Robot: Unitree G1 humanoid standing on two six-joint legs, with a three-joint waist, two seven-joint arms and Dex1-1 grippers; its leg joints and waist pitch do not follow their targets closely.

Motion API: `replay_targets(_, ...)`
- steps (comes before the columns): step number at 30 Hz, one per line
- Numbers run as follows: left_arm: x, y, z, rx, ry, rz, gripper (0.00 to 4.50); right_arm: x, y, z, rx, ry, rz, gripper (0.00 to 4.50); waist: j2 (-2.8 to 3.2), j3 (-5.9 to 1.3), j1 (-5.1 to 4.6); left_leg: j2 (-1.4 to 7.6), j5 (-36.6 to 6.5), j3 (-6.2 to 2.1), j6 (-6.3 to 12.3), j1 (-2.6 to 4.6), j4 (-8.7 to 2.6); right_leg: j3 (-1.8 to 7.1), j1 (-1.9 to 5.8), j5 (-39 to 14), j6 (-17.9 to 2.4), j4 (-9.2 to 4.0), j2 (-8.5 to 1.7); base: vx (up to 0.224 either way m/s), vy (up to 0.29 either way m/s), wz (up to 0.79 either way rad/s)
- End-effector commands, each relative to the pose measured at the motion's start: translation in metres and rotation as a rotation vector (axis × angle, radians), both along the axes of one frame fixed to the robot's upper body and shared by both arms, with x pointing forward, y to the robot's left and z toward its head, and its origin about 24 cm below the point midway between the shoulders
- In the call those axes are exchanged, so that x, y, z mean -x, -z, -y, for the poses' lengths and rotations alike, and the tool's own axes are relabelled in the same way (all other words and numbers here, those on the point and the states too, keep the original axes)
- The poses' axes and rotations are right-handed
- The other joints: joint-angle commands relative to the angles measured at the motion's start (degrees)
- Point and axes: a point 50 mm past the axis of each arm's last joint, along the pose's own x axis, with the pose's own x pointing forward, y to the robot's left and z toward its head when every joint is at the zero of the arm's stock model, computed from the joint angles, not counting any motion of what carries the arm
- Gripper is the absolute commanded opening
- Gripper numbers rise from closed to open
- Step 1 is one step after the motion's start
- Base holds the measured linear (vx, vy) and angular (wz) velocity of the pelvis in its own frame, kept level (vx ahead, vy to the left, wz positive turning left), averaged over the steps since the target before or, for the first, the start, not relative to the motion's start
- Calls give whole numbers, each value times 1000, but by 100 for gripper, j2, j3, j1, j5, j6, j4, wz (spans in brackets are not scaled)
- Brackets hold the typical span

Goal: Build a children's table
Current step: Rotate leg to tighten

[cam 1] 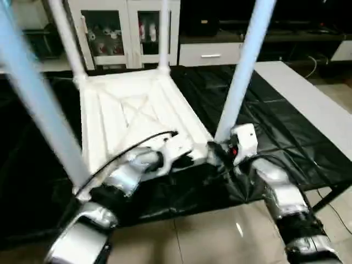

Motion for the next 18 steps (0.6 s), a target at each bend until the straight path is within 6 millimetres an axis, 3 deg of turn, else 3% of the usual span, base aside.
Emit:
replay_targets(1, -11, 2, 11, -23, -203, 44, 0, 1, 26, -13, 27, 230, -124, 200, 48, -177, -68, 49, -2974, -125, -321, 116, -543, -2, 15, -2830, -777, -537, -20, 0, 0, 0)
replay_targets(6, -17, -1, 19, -30, -264, 114, 0, -4, 27, -40, -57, 299, -135, 200, 39, -191, -87, 35, -2906, -130, -181, 86, -548, -22, 41, -2760, -710, -570, -30, 0, 0, 0)
replay_targets(7, -18, -2, 20, -25, -254, 131, 0, -6, 19, -55, -139, 218, -89, 200, 38, -192, -77, 42, -2838, -122, -143, 61, -560, -13, 56, -2508, -771, -542, -31, 0, 0, 0)
replay_targets(8, -18, -2, 20, -25, -252, 133, 0, -6, 18, -57, -147, 206, -82, 200, 11, -188, -74, 45, -2831, -117, -122, 60, -561, -12, 59, -2457, -786, -545, -24, 0, 0, 0)
replay_targets(9, -19, -2, 19, -24, -245, 137, 0, -6, 13, -61, -173, 158, -55, 200, 28, -192, -60, 54, -2753, -114, -100, 46, -569, 0, 80, -2296, -837, -523, -34, 0, 0, 0)
replay_targets(10, -18, -2, 19, -22, -229, 137, 0, -7, 9, -62, -171, 142, -15, 235, 29, -203, -56, 57, -2689, -108, -84, 44, -568, 5, 88, -2174, -869, -511, -31, 0, 0, 0)
replay_targets(13, -15, 0, 16, -17, -164, 131, 0, -9, -5, -54, -158, 135, 94, 272, 7, -205, -28, 67, -2465, -68, -3, 40, -563, 32, 98, -1819, -984, -474, -29, 0, 0, 0)
replay_targets(17, -12, 3, 13, -12, -112, 110, 0, -10, -12, -45, -133, 126, 150, 296, 12, -222, -75, 68, -2039, -93, 101, -85, -587, 12, 200, -1682, -975, -418, -51, 0, 0, 0)
replay_targets(18, -10, 5, 11, -11, -93, 93, 0, -10, -15, -41, -126, 120, 167, 309, 31, -212, -73, 78, -2091, -71, 94, -36, -577, 19, 143, -1777, -1002, -445, -50, 0, 0, 0)
